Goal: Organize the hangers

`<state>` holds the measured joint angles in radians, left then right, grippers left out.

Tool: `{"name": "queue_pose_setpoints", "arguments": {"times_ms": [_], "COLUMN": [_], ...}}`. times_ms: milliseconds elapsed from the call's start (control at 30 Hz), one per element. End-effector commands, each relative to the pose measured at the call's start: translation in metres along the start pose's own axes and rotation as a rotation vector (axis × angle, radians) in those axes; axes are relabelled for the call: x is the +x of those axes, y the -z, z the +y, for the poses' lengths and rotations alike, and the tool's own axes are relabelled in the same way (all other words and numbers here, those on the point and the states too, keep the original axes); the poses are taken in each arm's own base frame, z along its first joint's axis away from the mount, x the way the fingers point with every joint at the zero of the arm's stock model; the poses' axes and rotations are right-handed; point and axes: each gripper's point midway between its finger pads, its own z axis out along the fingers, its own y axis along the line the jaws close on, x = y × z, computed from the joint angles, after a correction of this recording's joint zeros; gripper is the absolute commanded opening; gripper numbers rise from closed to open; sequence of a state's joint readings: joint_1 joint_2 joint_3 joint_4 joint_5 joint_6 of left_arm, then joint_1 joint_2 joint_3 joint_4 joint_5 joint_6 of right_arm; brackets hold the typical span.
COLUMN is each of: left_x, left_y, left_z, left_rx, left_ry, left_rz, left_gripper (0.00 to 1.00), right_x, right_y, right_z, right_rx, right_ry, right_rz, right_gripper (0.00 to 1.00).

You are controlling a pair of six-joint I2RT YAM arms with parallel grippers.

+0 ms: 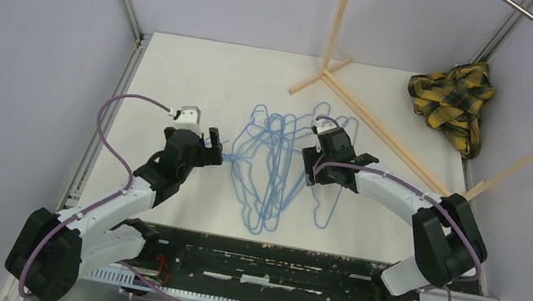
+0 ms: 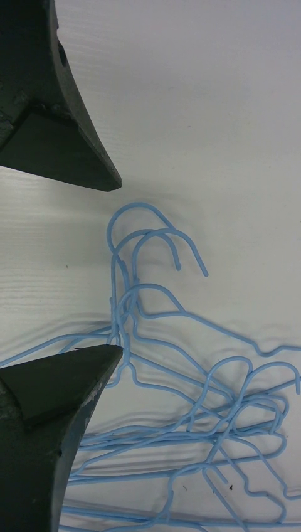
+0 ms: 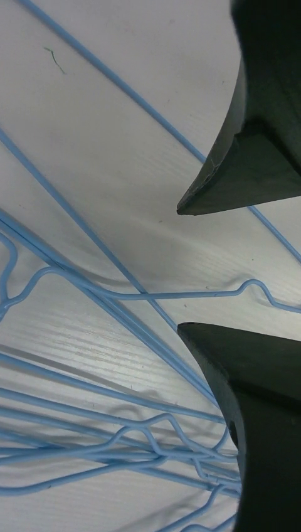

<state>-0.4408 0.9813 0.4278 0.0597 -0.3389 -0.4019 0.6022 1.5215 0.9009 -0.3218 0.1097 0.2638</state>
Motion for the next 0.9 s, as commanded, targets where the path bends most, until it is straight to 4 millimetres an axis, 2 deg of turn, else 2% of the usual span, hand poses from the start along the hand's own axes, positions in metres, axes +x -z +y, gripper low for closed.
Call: {"name": "queue_pose_setpoints", "arguments": {"times_ms": [0,167,300,400,467,533,667,800,867], "left_x": [-0.004,0.0,0.005,0.009,0.01,0.01,0.01,0.011,0.012], "left_y": [-0.002,-0.002,-0.003,-0.004,-0.004,-0.004,-0.003,-0.002,-0.002], "left_z": [-0.003,-0.001,0.002,0.005,0.006,0.007,0.008,0.009,0.01], "left_rx": [0.005,-0.001,-0.012,-0.022,-0.025,-0.027,-0.031,-0.033,-0.034], "left_ry": [0.046,0.041,0.033,0.028,0.027,0.025,0.024,0.024,0.023], "left_rz": [-0.032,-0.025,-0.017,-0.011,-0.01,-0.011,-0.013,-0.013,-0.01], "left_gripper": [0.99,0.99,0.99,0.99,0.99,0.99,0.99,0.99,0.99], "right_x": [-0.004,0.01,0.016,0.022,0.025,0.028,0.027,0.016,0.006], "right_y": [-0.015,-0.035,-0.043,-0.049,-0.051,-0.052,-0.046,-0.03,-0.016], "right_z": [0.007,0.015,0.017,0.017,0.018,0.018,0.012,0.008,0.011], "right_rx": [-0.023,-0.052,-0.049,-0.047,-0.052,-0.047,-0.012,0.007,-0.01], "right_ry": [0.009,0.008,0.014,0.015,0.013,0.014,0.016,0.009,-0.009], "right_rz": [-0.014,0.037,0.061,0.081,0.094,0.105,0.094,0.054,0.026], "right_gripper": [0.71,0.59,0.57,0.51,0.43,0.29,0.02,0.01,0.01]}}
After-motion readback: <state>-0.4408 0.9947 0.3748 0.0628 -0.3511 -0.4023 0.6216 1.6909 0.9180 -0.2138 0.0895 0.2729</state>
